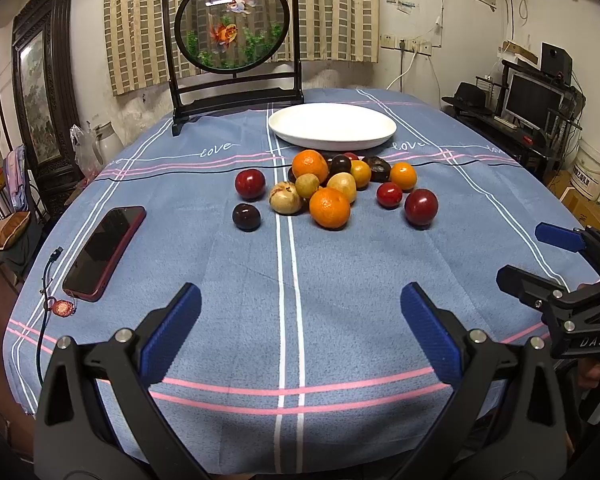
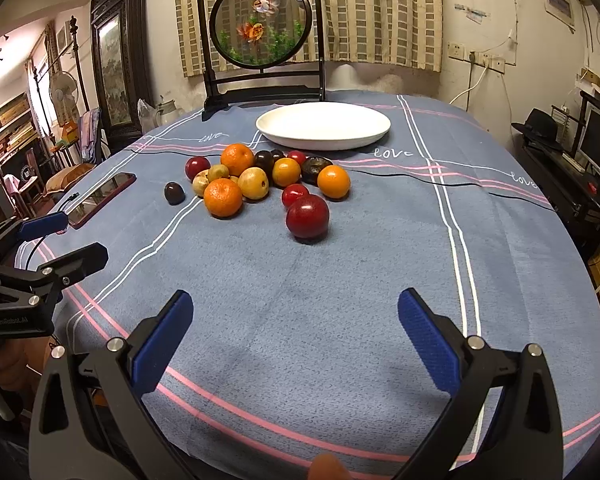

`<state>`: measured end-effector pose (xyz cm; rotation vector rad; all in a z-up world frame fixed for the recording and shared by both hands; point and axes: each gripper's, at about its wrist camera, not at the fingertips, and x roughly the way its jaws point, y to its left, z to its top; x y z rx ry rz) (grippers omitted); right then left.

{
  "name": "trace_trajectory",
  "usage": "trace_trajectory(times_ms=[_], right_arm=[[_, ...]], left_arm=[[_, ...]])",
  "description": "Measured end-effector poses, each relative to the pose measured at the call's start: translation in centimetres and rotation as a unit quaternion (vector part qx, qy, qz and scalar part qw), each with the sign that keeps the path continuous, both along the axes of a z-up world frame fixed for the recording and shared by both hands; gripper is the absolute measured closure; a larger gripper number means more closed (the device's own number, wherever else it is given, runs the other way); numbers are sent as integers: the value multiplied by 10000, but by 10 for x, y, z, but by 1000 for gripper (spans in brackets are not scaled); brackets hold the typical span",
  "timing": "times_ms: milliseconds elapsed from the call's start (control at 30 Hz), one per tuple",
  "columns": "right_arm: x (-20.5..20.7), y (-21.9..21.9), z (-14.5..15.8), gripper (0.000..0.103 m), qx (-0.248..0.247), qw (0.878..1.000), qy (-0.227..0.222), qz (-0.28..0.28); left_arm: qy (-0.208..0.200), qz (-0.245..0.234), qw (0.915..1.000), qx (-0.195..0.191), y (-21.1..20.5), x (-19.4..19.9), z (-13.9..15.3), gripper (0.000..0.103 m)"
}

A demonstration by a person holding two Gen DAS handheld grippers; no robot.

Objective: Organize fruits

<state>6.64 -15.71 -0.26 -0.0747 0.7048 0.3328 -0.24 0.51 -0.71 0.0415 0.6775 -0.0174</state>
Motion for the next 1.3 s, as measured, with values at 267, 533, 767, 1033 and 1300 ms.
trace_trajectory(times_ms=[267,533,767,1033,1300], right_arm=[[0,1,0,1,-9,10000,-4,13],[-1,1,0,1,-21,10000,3,35],[-1,2,-1,1,-13,9999,27,98],[-1,4,-2,1,0,9999,47,155],[3,6,-5,1,77,9998,48,152]], left_arm=[[11,2,10000,4,1,0,0,2],[32,3,10000,3,1,0,1,2],[30,6,10000,11,1,1,0,2],[65,9,10000,10,0,1,-1,2],[197,58,9997,-102,6,8,-6,2]])
